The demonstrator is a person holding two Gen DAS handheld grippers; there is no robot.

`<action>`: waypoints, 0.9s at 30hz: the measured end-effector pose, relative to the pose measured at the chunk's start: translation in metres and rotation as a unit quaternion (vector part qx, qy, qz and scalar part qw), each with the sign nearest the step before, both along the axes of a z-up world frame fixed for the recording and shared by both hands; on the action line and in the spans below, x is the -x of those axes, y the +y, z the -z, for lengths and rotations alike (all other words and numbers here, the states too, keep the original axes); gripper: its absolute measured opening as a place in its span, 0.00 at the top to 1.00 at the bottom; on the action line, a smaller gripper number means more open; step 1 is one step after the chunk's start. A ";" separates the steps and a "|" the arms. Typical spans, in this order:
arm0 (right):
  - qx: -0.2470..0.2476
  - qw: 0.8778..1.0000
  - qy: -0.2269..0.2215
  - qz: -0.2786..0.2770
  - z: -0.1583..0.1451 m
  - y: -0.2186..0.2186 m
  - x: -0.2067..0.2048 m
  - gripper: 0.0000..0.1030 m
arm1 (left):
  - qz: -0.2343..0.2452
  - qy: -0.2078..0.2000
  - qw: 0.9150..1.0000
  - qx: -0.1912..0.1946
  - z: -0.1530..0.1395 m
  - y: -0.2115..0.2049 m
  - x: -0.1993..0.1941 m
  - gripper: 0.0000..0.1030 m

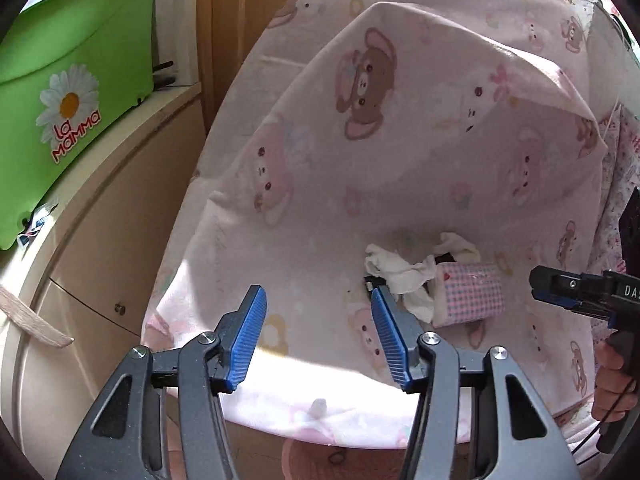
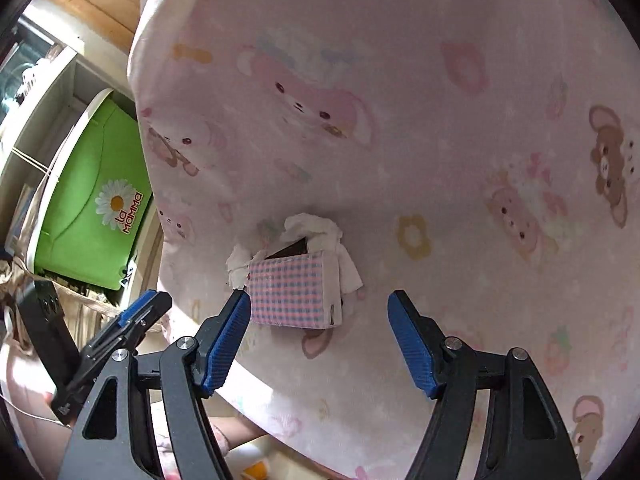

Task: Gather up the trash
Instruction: 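Grasp the pink-checked box with the right tool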

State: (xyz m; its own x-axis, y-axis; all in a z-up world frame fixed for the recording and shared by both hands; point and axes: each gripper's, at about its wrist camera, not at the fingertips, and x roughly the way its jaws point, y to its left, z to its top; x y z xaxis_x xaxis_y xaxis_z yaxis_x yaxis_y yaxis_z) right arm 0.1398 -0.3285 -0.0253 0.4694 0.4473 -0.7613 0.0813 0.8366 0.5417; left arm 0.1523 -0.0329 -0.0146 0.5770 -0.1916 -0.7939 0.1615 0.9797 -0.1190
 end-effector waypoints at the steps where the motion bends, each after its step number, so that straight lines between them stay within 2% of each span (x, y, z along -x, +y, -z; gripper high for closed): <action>1: -0.004 1.000 0.003 0.003 0.003 0.000 -0.001 0.29 | -0.005 0.000 1.000 -0.007 0.001 0.002 0.000 0.49; 4: -0.021 1.000 0.007 0.021 0.011 0.002 -0.004 0.29 | -0.021 -0.008 1.000 -0.018 -0.004 0.008 -0.002 0.49; 6: -0.016 0.999 0.015 0.036 0.015 0.006 -0.005 0.22 | -0.032 -0.021 0.999 -0.025 -0.010 0.012 -0.001 0.47; 9: 0.058 0.997 0.025 0.044 0.019 0.025 -0.007 0.17 | -0.031 -0.035 0.998 -0.047 -0.020 0.015 0.001 0.43; 11: 0.093 0.995 0.003 0.038 0.015 0.040 -0.005 0.17 | -0.032 -0.053 0.996 -0.059 -0.030 0.019 0.004 0.41; 15: 0.148 0.988 -0.048 0.014 0.006 0.075 -0.001 0.14 | -0.040 -0.066 0.996 -0.042 -0.041 0.027 0.003 0.34; 18: 0.175 0.983 -0.047 0.011 0.014 0.090 -0.002 0.13 | -0.049 -0.058 0.997 -0.032 -0.040 0.029 -0.003 0.33; 23: 0.179 0.983 -0.036 0.028 0.025 0.102 -0.009 0.13 | -0.055 -0.062 0.996 -0.035 -0.040 0.023 -0.003 0.29; 27: 0.178 0.983 -0.032 0.018 0.028 0.111 -0.015 0.13 | -0.054 -0.064 0.996 -0.041 -0.039 0.018 -0.005 0.28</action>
State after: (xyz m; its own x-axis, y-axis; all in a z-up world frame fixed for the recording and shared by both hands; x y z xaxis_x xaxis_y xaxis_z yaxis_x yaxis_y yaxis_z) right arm 0.1549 -0.2173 -0.0534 0.5327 0.1397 -0.8347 0.0888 0.9716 0.2192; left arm 0.1574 -0.0150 0.0239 0.6879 -0.0609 -0.7233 0.0641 0.9977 -0.0230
